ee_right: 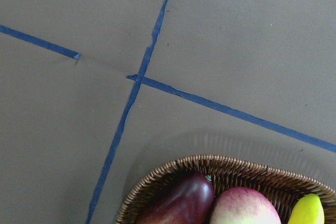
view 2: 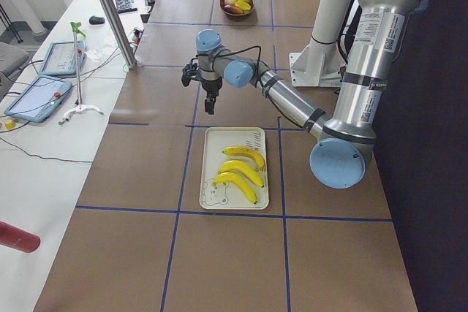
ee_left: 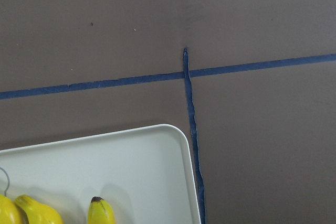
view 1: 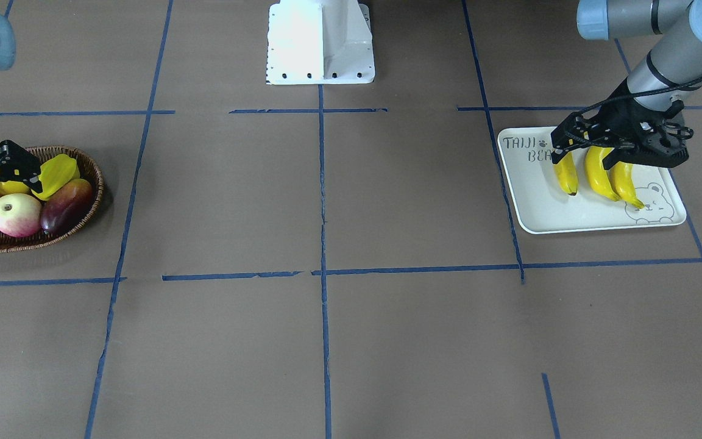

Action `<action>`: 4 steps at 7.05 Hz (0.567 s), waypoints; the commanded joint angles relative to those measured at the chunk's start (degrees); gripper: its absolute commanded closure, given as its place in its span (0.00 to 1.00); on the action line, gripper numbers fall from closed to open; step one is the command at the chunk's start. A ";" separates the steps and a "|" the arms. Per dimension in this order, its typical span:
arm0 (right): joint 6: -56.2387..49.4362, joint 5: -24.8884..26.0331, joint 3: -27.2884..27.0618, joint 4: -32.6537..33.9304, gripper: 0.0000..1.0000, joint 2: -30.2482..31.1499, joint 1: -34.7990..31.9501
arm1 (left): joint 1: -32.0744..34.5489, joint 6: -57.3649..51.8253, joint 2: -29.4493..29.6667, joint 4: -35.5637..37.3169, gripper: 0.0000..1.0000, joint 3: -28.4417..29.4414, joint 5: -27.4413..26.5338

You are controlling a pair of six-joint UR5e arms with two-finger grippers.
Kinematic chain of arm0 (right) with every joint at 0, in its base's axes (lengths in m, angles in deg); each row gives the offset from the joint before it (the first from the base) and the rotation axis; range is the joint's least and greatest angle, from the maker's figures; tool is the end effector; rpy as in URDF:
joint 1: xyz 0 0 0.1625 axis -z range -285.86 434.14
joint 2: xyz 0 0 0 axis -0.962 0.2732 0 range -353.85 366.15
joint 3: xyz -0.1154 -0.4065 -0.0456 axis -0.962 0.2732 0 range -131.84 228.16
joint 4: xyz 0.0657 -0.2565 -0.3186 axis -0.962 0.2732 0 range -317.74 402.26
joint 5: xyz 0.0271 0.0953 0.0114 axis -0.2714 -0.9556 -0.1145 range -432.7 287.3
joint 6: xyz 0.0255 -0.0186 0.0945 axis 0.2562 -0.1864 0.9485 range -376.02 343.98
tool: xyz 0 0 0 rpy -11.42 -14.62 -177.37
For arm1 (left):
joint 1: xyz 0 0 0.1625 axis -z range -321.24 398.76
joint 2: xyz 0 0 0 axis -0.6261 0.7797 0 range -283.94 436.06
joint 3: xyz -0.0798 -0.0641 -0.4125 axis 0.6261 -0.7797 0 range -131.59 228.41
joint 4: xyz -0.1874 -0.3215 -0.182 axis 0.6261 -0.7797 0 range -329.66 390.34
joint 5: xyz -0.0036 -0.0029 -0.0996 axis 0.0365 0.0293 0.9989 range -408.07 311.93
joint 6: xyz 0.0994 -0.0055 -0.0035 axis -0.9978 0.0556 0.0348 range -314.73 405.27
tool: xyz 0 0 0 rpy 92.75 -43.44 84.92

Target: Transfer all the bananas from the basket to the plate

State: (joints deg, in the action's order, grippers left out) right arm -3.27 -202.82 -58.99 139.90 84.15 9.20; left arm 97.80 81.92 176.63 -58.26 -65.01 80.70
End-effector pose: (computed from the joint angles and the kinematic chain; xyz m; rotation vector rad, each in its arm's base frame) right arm -0.1710 -0.5291 0.4215 0.1169 -0.7744 -0.3352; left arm 0.2113 -0.4901 0.3728 0.0878 0.8499 0.0992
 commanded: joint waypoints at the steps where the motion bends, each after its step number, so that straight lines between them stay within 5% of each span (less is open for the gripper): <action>1: -0.35 0.04 2.72 -0.95 0.00 0.05 -0.09 | -0.93 -0.35 0.32 0.09 0.00 1.43 -0.10; 4: -0.96 4.84 3.61 -1.04 0.00 1.18 -0.71 | -0.50 -2.81 3.49 0.09 0.00 7.59 0.25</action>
State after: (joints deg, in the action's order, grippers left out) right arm -3.98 -201.19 -55.57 138.91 84.69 8.70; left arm 97.15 79.93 179.18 -58.06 -59.22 80.89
